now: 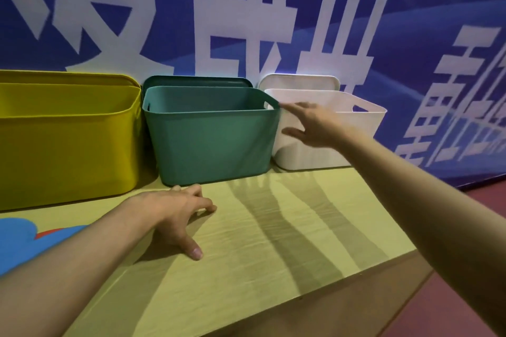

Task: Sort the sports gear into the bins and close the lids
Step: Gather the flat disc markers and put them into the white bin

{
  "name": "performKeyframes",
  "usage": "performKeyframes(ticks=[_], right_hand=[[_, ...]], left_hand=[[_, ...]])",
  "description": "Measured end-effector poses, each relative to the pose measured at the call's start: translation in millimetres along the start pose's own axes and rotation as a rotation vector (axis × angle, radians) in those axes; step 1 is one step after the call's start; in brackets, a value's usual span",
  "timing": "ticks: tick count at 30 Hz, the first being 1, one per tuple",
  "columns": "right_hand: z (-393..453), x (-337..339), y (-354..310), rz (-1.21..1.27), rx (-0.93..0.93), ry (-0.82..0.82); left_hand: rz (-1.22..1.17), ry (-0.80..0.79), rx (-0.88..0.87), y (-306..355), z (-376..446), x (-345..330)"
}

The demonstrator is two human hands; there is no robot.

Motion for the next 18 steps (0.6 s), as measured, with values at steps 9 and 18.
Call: performKeyframes(ticks=[9, 18], right_hand=[[-64, -21, -114, 0.012, 0.182, 0.002], [-75, -47, -285, 0.164, 0.431, -0.181]], left_hand=[[-0.080, 0.133, 0.017, 0, -32, -11], [-0.062, 0.235, 0.143, -119, -173, -32]])
Point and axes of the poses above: each hand's wrist, its own z-axis towards the middle knuckle, its own x-axis out of the back of the hand, y = z × x, the point moved 2 cm from there along z, towards the middle knuckle, and after that the axes turned 4 degrees about -z, right-handed, at the moved point
